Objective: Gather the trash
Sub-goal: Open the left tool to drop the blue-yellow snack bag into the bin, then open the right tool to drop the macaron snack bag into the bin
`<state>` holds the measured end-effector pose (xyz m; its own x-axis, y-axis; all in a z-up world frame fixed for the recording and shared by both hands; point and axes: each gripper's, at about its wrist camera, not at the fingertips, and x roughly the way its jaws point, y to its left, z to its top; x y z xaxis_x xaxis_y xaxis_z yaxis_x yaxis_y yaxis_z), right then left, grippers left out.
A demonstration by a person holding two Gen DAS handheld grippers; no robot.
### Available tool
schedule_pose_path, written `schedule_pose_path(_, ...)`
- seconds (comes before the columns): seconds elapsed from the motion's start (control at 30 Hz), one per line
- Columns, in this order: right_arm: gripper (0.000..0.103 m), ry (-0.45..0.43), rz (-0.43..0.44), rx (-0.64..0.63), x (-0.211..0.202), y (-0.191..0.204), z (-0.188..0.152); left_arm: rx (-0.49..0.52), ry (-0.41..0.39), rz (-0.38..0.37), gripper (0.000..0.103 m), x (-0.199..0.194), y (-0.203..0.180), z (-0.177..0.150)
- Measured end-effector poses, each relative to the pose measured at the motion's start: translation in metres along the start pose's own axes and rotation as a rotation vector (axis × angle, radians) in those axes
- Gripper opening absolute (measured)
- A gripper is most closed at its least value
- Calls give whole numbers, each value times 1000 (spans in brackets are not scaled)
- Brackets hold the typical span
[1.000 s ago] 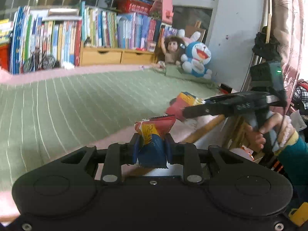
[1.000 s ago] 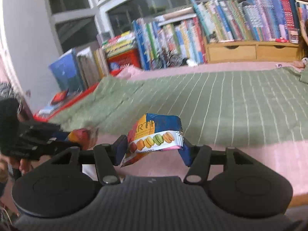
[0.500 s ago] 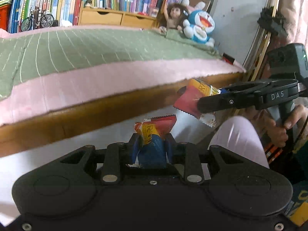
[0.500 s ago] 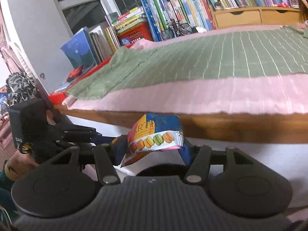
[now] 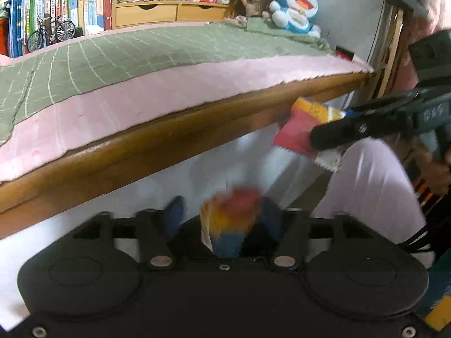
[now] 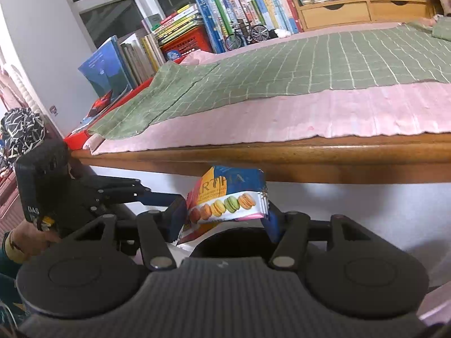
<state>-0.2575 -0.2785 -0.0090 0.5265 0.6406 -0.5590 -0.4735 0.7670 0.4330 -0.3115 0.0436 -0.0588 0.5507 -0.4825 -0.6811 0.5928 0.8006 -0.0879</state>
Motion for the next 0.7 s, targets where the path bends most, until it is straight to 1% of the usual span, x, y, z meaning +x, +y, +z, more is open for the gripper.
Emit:
schedule_pose_path(0.03, 65, 0, -2, 7, 1, -1, -1, 10, 8, 17, 77, 2, 0, -1)
schedule_pose_path(0.1, 66, 4, -9, 24, 2, -5, -4, 26, 23, 40, 81, 5, 2, -5)
schedule_pose_path(0.17, 66, 9, -15, 36, 4, -8, -5, 29, 29, 54, 91, 7, 3, -7)
schedule_pose_path(0.27, 67, 15, -19, 50, 8, -10, -6, -9, 20, 48, 100, 5, 8, -10)
schedule_pose_path(0.33, 67, 17, -19, 50, 10, -9, -7, -43, 21, 23, 103, 2, 14, -11)
schedule_pose_path(0.5, 67, 34, -21, 27, 20, -2, -8, -156, -15, -20, 103, -13, 32, -14)
schedule_pose_path(0.63, 68, 57, -12, 11, 29, 3, -10, -176, -27, 23, 103, -23, 43, -16)
schedule_pose_path(0.7, 69, 68, -10, 1, 33, 7, -11, -199, -32, 32, 103, -26, 49, -18)
